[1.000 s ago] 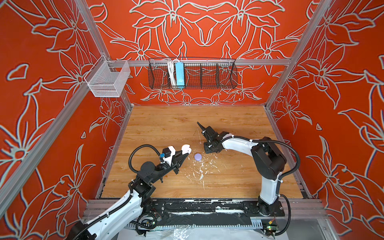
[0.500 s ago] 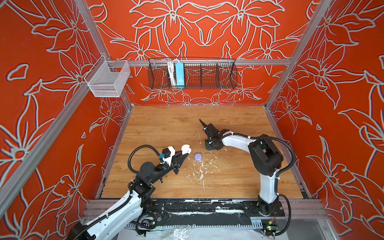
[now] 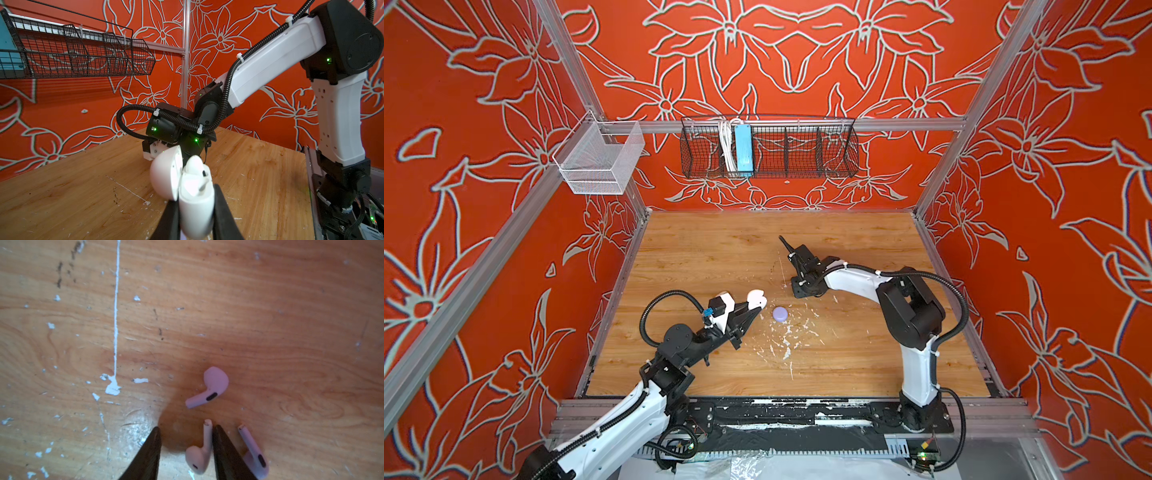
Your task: Insert the wireless bluetooth earbuds into the charging case
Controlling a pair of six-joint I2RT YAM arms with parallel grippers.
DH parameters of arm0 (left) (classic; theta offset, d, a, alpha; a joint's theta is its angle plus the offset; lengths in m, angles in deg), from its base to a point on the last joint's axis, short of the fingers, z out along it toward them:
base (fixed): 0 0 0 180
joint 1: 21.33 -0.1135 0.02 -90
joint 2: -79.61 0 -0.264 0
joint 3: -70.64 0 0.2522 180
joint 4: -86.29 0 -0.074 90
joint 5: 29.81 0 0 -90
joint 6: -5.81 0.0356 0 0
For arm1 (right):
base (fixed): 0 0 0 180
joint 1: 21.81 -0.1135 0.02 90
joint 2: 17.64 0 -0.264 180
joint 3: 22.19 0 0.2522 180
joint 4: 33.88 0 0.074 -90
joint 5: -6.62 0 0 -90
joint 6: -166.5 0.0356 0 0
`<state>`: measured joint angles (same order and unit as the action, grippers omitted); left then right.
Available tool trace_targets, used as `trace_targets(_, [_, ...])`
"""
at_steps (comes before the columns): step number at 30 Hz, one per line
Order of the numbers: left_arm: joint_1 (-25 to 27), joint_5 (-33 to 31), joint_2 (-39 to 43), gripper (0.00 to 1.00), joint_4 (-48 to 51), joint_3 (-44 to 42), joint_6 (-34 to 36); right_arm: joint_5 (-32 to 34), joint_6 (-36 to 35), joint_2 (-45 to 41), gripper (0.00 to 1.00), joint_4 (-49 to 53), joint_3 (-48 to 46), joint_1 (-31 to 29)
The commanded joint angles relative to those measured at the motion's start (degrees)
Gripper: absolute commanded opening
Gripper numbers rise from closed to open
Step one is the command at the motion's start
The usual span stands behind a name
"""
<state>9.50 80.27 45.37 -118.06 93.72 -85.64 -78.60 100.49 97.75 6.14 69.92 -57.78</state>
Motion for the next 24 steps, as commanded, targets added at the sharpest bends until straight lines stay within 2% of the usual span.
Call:
trace_targets(1, [0.3, 0.5, 0.5, 0.00, -0.3, 2.1, 0.3, -1.9, -1.8, 2.3, 0.43, 2.6, -0.2, -0.4])
trace_targets(8, [0.3, 0.5, 0.3, 0.00, -0.4, 2.2, 0.2, -1.3, -7.3, -0.5, 0.43, 1.7, -1.6, -3.5])
trace_targets(18, [0.3, 0.1, 0.4, 0.00, 0.1, 2.2, 0.4, -0.1, -9.7, -1.3, 0.43, 3.1, -2.0, -6.4])
trace_targets(24, [0.3, 0.3, 0.2, 0.00, 0.0, 2.3, 0.3, 6.6, -8.0, -2.9, 0.43, 5.5, -3.4, -7.0])
